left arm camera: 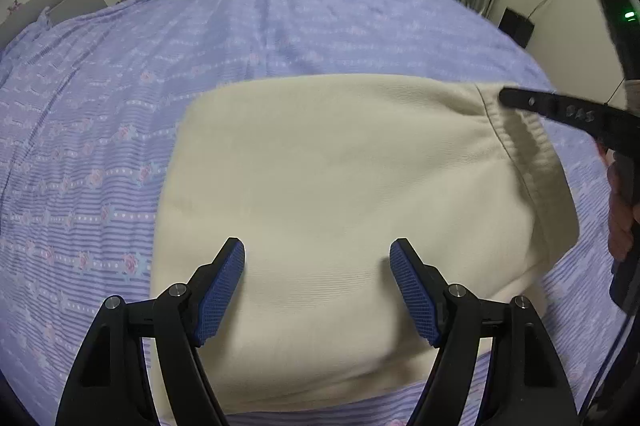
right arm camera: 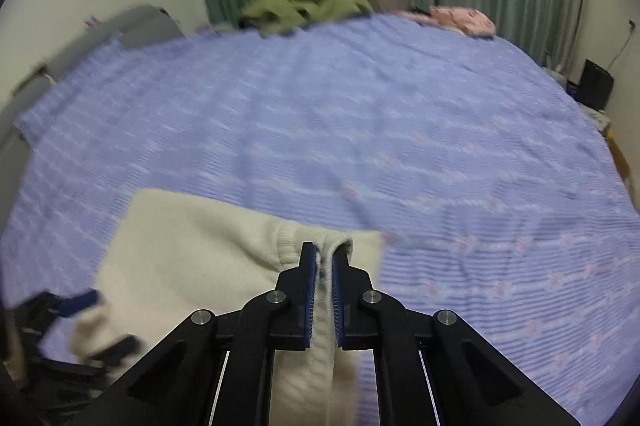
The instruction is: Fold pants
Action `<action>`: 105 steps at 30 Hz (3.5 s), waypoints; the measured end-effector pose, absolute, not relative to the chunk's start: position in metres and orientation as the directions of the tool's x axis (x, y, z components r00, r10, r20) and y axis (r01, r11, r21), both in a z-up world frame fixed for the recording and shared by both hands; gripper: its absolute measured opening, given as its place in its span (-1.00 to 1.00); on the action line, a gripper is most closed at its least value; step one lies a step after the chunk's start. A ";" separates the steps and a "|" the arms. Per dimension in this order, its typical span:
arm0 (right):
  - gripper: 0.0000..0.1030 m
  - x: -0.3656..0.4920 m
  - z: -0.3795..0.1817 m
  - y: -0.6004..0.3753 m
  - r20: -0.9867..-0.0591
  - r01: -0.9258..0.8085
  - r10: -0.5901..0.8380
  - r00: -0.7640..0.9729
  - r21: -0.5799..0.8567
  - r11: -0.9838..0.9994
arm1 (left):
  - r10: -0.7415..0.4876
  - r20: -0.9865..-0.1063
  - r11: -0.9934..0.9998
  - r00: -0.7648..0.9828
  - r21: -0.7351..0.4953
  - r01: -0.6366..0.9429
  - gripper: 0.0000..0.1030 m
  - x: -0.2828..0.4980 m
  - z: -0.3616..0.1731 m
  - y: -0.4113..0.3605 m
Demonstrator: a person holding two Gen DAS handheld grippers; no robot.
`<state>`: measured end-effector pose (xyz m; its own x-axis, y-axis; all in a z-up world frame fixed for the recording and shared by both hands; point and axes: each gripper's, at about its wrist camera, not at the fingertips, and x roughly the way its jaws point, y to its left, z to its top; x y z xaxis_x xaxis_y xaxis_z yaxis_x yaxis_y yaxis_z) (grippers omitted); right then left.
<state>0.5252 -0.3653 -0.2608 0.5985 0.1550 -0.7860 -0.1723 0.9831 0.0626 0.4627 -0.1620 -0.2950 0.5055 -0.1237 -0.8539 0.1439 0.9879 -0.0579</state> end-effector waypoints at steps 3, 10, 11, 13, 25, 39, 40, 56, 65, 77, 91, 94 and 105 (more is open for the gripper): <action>-0.69 0.532 -0.285 -0.382 -0.832 -0.124 0.170 0.528 0.123 0.985 | -0.117 -0.875 0.989 0.469 -0.061 0.133 0.45 0.462 -0.305 -0.161; -0.25 0.472 -0.258 -0.397 -0.780 -0.045 0.186 0.598 0.199 0.979 | -0.124 -0.873 0.992 0.471 -0.097 0.082 0.49 0.445 -0.304 -0.155; -0.25 0.466 -0.263 -0.394 -0.793 -0.044 0.202 0.575 0.216 0.975 | -0.127 -0.876 0.992 0.465 -0.104 0.074 0.50 0.443 -0.306 -0.155; -0.26 0.459 -0.281 -0.388 -0.834 -0.049 0.199 0.514 0.203 0.978 | -0.129 -0.889 0.992 0.440 -0.109 0.069 0.50 0.442 -0.313 -0.157; 0.67 0.410 -0.271 -0.411 -0.820 0.075 0.137 0.556 0.214 0.974 | -0.096 -0.861 0.993 0.499 -0.049 0.107 0.60 0.417 -0.278 -0.161; 0.85 0.460 -0.330 -0.397 -0.821 0.079 0.272 0.502 0.357 0.931 | 0.193 -0.805 0.980 0.561 0.129 -0.152 0.86 0.435 -0.278 -0.089; 0.85 0.460 -0.335 -0.399 -0.823 0.093 0.279 0.495 0.370 0.924 | 0.199 -0.810 0.978 0.552 0.133 -0.158 0.86 0.437 -0.282 -0.088; 0.74 0.462 -0.389 -0.406 -0.732 0.202 0.548 0.405 0.656 0.727 | 0.055 -0.853 0.991 0.519 -0.016 -0.132 0.86 0.442 -0.295 -0.098; -0.20 0.452 -0.338 -0.377 -0.840 0.170 0.329 0.431 0.434 0.885 | -0.126 -0.866 0.979 0.483 -0.187 -0.078 0.86 0.460 -0.299 -0.063; -0.23 0.457 -0.337 -0.346 -0.909 0.084 0.068 0.411 0.112 0.990 | -0.355 -0.867 0.929 0.349 -0.370 0.027 0.83 0.521 -0.349 -0.042; -0.21 0.456 -0.326 -0.338 -0.893 0.085 0.081 0.443 0.132 0.988 | -0.552 -0.783 0.809 0.286 -0.586 -0.042 -0.08 0.523 -0.335 -0.046; -0.21 0.458 -0.331 -0.339 -0.895 0.085 0.086 0.438 0.136 0.987 | -0.489 -0.838 0.845 0.242 -0.524 -0.108 -0.35 0.524 -0.352 -0.047; -0.39 0.433 -0.270 -0.318 -0.858 -0.068 0.093 0.505 0.068 0.995 | -0.307 -0.881 0.950 0.361 -0.303 0.068 -0.59 0.484 -0.265 -0.078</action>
